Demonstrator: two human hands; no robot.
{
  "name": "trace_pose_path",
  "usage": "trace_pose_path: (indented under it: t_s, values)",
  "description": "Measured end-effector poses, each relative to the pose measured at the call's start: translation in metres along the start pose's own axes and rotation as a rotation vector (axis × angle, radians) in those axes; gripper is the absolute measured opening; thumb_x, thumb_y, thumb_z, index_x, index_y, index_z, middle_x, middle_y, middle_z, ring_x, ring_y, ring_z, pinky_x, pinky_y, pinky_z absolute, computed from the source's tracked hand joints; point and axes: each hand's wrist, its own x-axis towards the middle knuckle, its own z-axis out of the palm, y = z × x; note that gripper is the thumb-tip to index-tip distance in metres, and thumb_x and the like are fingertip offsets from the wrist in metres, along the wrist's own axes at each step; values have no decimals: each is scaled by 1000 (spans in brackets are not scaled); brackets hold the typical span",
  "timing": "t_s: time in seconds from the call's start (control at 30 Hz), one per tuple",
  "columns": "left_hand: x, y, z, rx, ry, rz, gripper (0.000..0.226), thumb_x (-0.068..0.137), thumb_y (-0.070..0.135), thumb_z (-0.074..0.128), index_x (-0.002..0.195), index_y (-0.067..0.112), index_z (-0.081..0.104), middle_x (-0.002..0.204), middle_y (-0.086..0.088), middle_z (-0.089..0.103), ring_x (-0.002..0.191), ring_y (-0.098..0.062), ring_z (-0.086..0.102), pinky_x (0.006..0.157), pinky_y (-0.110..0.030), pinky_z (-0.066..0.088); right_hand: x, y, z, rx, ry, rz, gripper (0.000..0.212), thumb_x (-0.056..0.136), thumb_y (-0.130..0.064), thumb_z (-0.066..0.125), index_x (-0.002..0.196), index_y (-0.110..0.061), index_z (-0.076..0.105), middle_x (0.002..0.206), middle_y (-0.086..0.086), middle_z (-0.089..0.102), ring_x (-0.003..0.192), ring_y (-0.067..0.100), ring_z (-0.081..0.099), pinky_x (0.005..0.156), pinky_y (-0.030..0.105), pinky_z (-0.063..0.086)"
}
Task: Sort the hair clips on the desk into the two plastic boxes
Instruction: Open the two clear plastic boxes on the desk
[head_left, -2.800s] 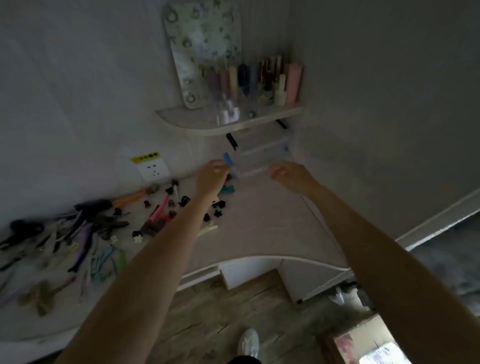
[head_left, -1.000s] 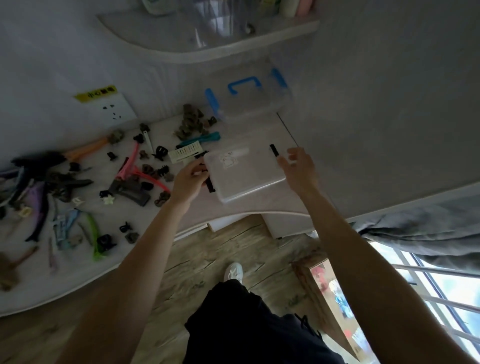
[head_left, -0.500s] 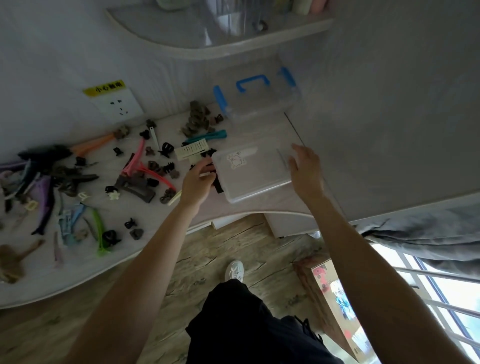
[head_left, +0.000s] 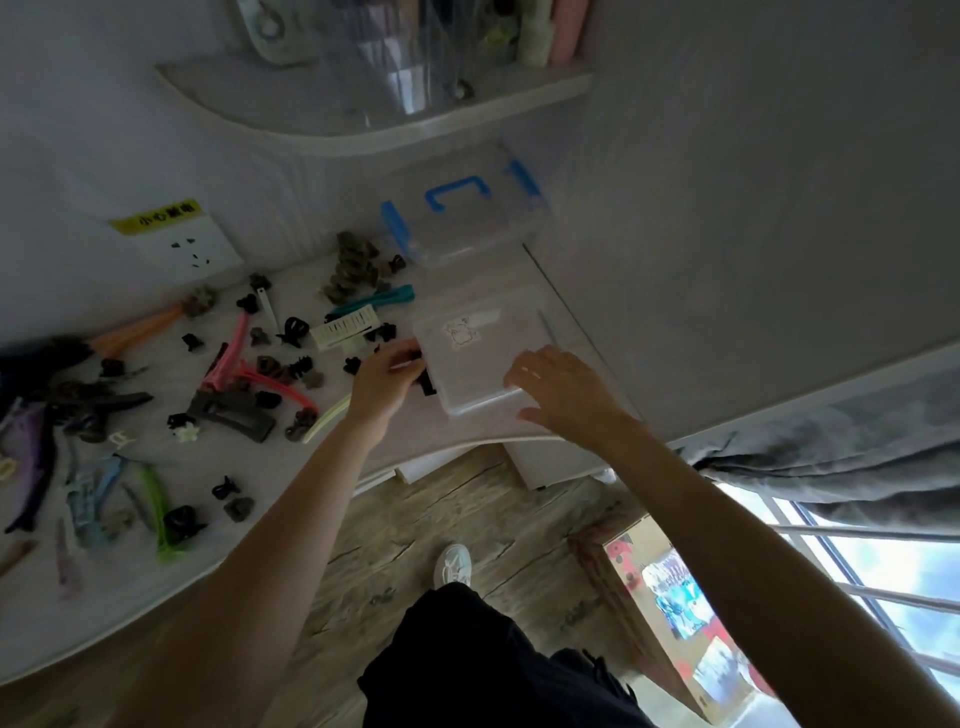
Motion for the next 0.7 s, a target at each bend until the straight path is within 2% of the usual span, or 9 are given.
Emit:
trace_pose_path:
  t_s: [0.07,0.13,0.27,0.33,0.4,0.5,0.57,0.6,0.7]
  values:
    - [0,3,4,-61,-91,-63,29,88,9,58,116,16,59,107,-6,65,95,-18,64,79,-36,58,2,0,3,-64,-2,23,35,59,-20,85,86,-17,63,85,3,66,74,22,62,62,29,52]
    - [0,5,6,-72,-153,-112,41,87,5,59,123,23,50,103,-4,62,92,-15,63,68,-30,60,4,1,4,-25,26,31,26,62,-16,82,80,-16,62,79,2,65,70,22,61,61,28,49]
    - [1,5,11,-82,-149,-108,45,86,-4,56,125,17,48,103,-9,59,95,-24,61,78,-33,57,1,8,-6,168,111,107,11,81,-14,64,90,-8,60,91,9,63,85,30,58,78,34,40]
    - [5,7,13,-39,-119,-102,44,88,-3,54,127,17,47,99,-2,57,93,-21,60,79,-37,55,-4,9,-16,351,246,246,11,84,-10,59,93,-4,57,91,8,58,84,27,54,76,30,39]
    - [12,7,14,34,-98,-109,41,93,4,49,130,21,46,107,-5,57,95,-20,61,82,-41,56,-12,12,-30,550,420,474,11,89,-11,56,97,-3,51,90,3,50,81,20,51,71,31,41]
    - [22,13,18,151,-131,-96,37,97,24,40,134,28,44,128,-6,53,110,-23,57,89,-49,53,-27,24,-43,552,587,733,19,94,-19,49,104,-3,47,88,4,50,75,23,52,62,32,39]
    - [24,26,29,222,-196,-62,44,94,41,47,134,24,43,129,-4,53,114,-22,55,91,-47,52,-34,30,-42,549,619,831,20,96,-20,45,106,-3,45,87,10,55,71,28,51,60,32,36]
    - [24,31,35,239,-218,-52,50,89,41,55,134,23,42,127,-4,54,111,-22,57,87,-43,54,-35,32,-37,550,613,872,20,96,-20,44,106,-3,44,87,14,57,69,30,52,59,33,37]
    - [26,37,52,208,-186,-53,55,82,17,68,131,21,42,121,-7,53,97,-23,61,71,-31,58,-36,34,-16,501,562,960,21,96,-19,43,105,0,43,82,24,60,66,39,57,54,41,43]
